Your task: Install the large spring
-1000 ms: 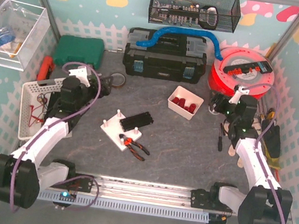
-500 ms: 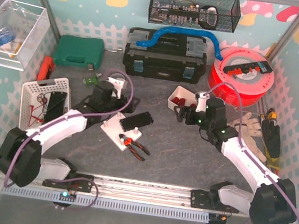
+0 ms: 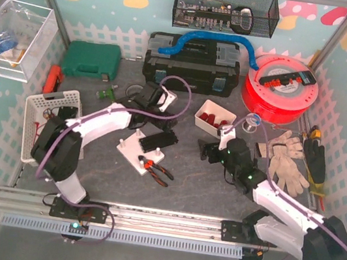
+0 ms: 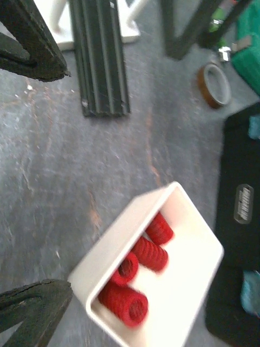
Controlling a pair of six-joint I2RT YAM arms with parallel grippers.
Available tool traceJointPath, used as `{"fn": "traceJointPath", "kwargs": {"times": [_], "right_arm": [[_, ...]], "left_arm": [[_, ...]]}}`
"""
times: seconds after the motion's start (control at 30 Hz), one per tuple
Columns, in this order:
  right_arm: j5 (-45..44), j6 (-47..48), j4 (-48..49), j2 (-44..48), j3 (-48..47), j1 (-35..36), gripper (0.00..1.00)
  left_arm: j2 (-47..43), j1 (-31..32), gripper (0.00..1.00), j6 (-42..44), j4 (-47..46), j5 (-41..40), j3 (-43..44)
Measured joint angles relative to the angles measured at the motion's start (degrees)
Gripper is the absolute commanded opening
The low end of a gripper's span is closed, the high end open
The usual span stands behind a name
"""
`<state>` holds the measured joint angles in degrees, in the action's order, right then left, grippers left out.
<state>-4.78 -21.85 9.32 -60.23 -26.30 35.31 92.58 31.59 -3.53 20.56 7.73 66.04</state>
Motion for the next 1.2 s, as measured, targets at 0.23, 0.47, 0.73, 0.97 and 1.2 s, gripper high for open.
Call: {"fn": "traceJointPath", "kwargs": {"times": [0.23,0.47,0.73,0.97,1.2], "right_arm": [[-8.9,-0.1,4.8,7.1,4.2,0.0,0.99],[-12.3,-0.1,5.7,8.2,4.8,0.0,0.99],[-13.6,-0.1,5.6,6.7,4.8,0.0,0.99],[-13.9,-0.1,5.6,6.6,4.8,0.0,0.99],[-14.2,-0.1,5.6,6.3,4.8,0.0,0.99]], "left_arm": [[10.7,0.4,0.76,7.3,8.1,-0.4,4.4],[16.6,2.6,0.77,11.6,12.0,-0.2,7.8],[16.7,3.1,0.82,14.0,12.8,0.0,9.1],[16.7,3.1,0.88,16.1,13.3,1.9,9.1],[16.7,3.1,0.89,17.8,13.9,2.8,9.1]]}}
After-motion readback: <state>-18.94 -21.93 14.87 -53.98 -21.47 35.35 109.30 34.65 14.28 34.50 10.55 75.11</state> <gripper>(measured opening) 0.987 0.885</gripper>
